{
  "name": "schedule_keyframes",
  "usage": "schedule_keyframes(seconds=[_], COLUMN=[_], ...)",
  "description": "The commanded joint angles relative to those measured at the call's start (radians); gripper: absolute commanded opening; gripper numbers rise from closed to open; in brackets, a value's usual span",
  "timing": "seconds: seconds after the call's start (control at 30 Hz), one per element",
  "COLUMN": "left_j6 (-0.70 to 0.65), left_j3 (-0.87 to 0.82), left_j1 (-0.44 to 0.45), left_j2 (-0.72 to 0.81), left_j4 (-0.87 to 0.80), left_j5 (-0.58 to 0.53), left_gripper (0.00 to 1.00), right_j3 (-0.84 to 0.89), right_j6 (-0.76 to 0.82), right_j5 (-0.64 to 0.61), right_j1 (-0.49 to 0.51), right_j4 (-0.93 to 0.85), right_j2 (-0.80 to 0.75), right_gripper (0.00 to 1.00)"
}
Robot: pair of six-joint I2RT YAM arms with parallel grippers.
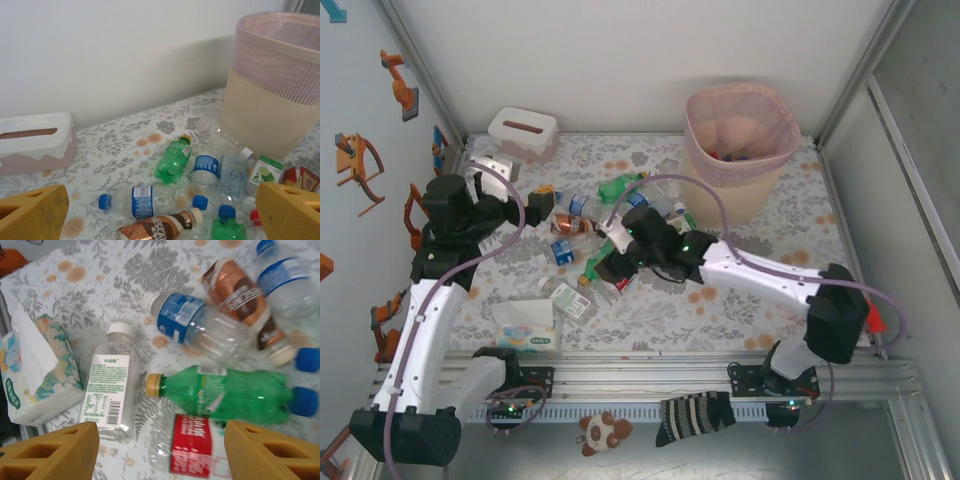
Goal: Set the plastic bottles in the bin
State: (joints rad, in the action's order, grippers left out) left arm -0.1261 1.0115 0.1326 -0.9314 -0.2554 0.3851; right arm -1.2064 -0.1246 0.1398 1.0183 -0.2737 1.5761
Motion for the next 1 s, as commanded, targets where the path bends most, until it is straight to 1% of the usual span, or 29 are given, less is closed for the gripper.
schedule_keyframes(seconds=[0.0,0.23,0.53,0.67,0.97], left_j6=[-0.011,-0.006,-0.002,0.003,0.008], left_j3=[-0.014,-0.009,-0.01,-0.011,-0.014], left_j1=[0.004,0.004,0.001,-0.004,-0.008], left_j2=[0.02,0.022,0.026,0.023,0.017], left_j4=[0.006,0.0,0.005,0.007,0.013], left_j5=[-0.05,-0.075,-0.08,-0.08,-0.076], left_gripper=[0.95,0.95,0.95,0.95,0.95], right_j3=[-0.075,-0.266,-0.467,-0.537,-0.654], right_j6=[-0.05,-0.069,-0.073,-0.064,-0.036], right_j5=[-0.042,-0.08,-0.143,-0.188,-0.232], right_j1=[0.055,0.113,0.181,0.203,0.24], right_j4=[-0.006,-0.176,-0.325,-0.377,-0.46], right_j2=[0.098,0.309,0.51,0.565,0.656], right_gripper=[0.65,0.63,0.62,0.62,0.65])
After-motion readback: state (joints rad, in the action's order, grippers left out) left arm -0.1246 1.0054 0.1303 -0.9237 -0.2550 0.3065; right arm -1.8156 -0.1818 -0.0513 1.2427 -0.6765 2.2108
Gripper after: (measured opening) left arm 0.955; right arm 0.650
